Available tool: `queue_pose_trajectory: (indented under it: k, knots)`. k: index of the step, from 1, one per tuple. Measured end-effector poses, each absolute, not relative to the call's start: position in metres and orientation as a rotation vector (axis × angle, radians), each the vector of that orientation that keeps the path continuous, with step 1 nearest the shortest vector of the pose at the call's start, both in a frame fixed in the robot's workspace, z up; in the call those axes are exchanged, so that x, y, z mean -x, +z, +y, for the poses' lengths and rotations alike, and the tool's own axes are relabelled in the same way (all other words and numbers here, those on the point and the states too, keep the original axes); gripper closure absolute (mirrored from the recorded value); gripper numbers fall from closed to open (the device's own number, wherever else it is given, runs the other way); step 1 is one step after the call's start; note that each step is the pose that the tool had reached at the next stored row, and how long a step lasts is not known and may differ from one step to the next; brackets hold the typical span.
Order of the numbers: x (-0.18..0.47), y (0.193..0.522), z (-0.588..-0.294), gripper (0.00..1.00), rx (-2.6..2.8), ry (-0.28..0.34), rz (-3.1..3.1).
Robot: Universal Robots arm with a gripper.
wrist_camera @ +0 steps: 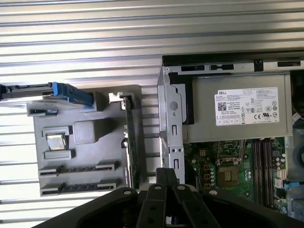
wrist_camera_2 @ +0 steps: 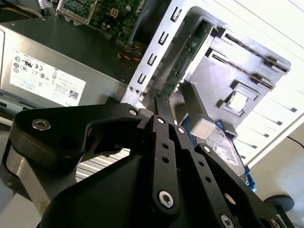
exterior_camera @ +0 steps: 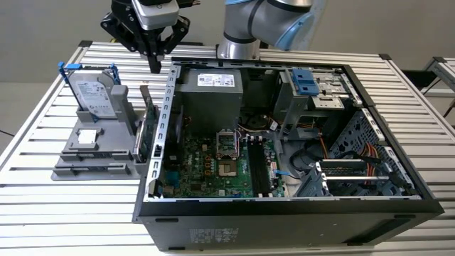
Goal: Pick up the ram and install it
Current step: 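Reach for the ram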
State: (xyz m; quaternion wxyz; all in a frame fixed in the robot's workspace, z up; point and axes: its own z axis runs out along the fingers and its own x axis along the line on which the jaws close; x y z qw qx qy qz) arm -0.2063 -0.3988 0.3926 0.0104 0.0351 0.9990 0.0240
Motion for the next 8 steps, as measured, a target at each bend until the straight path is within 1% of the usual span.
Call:
queue_pose_trajectory:
  k: [8]
  knots:
    - [0.2112,0.3926,-0.3988,1.00,-0.109,0.075,3.118]
